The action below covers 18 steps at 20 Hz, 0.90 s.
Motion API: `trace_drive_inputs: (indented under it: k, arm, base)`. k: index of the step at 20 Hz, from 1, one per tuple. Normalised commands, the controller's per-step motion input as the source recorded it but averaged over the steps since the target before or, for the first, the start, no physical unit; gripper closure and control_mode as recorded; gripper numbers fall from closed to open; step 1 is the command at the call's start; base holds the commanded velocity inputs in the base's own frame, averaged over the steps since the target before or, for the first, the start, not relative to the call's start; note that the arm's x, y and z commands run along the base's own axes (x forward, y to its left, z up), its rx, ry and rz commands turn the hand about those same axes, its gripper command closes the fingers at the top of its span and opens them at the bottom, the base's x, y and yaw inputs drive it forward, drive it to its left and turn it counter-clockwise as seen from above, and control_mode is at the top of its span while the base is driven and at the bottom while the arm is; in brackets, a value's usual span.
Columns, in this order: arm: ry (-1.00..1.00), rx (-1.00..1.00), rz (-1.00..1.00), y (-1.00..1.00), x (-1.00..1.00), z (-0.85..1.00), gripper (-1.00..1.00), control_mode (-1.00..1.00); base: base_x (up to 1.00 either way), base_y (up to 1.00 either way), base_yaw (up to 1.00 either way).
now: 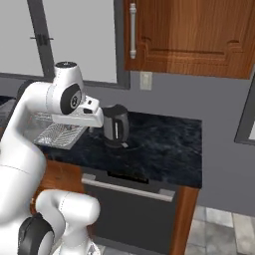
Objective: Navigate to the dishwasher.
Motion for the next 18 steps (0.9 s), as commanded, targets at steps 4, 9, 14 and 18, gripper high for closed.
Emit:
trace_drive_inputs:
  k: [4,9,14,18]
  arm:
    - [0.0,0.0,0.0,0.0,0.0,0.0,-1.0,1.0]
    - [0.0,0.0,0.0,0.0,0.0,0.0,-1.0,1.0]
    - [0.0,0.0,0.0,0.0,0.0,0.0,-1.0,1.0]
    - [0.0,0.0,0.0,0.0,0.0,0.0,-1.0,1.0]
  base:
    - [0.87,-0.33,-0.01]
    - [0.9,-0.3,-0.07]
    - [0.93,-0.21,-0.06]
    - [0.82,-0.17,-0.03]
